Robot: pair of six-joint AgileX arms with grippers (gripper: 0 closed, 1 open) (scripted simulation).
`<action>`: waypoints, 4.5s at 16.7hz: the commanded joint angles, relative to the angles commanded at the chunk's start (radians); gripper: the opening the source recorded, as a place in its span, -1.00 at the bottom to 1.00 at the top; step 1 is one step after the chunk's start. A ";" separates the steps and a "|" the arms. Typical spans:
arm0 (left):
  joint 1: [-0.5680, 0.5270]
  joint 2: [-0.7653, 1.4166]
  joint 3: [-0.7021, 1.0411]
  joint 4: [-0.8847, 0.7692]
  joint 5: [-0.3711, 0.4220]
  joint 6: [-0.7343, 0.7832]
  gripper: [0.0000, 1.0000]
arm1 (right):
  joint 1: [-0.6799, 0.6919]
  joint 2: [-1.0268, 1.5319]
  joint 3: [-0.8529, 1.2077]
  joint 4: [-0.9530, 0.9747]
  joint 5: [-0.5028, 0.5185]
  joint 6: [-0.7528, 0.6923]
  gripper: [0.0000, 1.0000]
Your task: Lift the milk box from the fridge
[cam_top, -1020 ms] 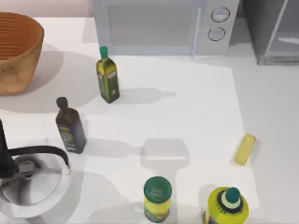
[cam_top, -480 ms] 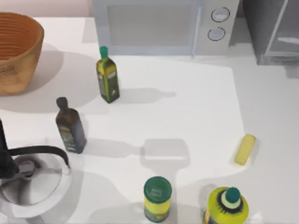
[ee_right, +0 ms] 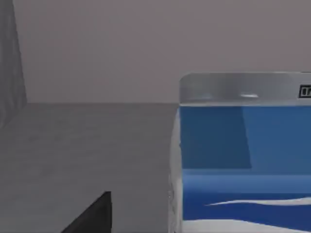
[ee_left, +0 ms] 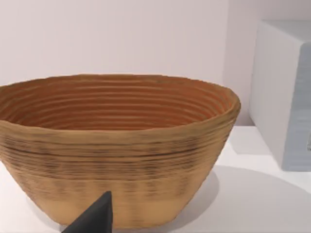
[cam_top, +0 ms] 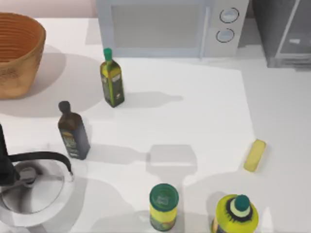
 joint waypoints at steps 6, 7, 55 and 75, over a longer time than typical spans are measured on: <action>0.000 0.000 0.000 0.000 0.000 0.000 1.00 | 0.015 0.052 0.130 -0.084 0.015 -0.001 1.00; 0.000 0.000 0.000 0.000 0.000 0.000 1.00 | 0.015 0.052 0.130 -0.084 0.015 -0.001 1.00; 0.000 0.000 0.000 0.000 0.000 0.000 1.00 | -0.039 -0.331 -0.349 0.014 -0.040 0.006 -1.00; 0.000 0.000 0.000 0.000 0.000 0.000 1.00 | 0.103 -1.504 -0.816 -0.678 0.083 -0.004 -1.00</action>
